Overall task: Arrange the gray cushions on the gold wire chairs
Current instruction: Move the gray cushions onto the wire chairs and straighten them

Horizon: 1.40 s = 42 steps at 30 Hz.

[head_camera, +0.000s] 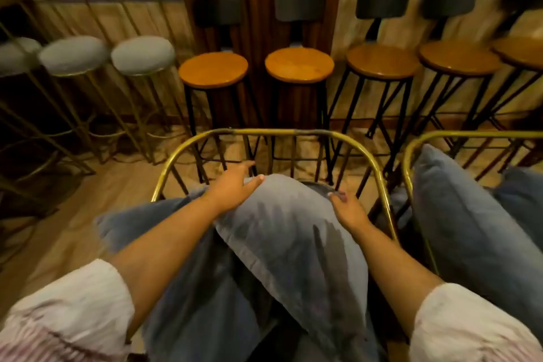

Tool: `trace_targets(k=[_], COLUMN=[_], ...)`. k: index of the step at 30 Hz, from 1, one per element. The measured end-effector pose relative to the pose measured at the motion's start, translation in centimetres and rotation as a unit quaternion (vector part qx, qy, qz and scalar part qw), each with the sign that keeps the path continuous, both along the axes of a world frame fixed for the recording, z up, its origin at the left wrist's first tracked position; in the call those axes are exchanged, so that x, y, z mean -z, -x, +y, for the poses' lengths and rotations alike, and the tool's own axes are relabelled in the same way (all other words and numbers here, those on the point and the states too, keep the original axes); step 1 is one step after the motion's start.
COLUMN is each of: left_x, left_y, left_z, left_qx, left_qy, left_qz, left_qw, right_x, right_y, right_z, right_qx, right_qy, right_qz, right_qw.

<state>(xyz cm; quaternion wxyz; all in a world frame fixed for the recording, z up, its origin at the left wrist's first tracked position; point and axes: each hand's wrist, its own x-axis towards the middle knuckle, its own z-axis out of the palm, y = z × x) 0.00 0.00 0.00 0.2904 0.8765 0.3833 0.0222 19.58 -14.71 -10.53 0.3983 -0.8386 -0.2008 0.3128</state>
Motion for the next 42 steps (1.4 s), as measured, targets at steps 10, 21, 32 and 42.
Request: trace_targets(k=[10,21,32,42], left_x=[12.9,16.4,8.2,-6.4], left_y=[-7.7,-7.5,-0.5,5.7], left_z=[9.3,12.9,9.1,7.5], left_qx=[0.025,-0.13,-0.186,-0.178], left_qy=[0.038,0.274,0.313,0.236], left_qz=[0.264,0.137,-0.028,-0.149], left_qw=[0.963,0.943,0.931,0.944], right_x=[11.5,15.0,4.8,-7.4], right_y=[-2.6,-1.4,-0.4,3.0], right_z=[0.9,-4.6,-3.8,-2.9], right_qx=[0.136,0.291,0.334,0.254], right_qy=[0.185,0.062,-0.04,-0.138], right_qz=[0.131,0.337,0.205,0.149], right_qw=[0.964,0.893,0.919,0.946])
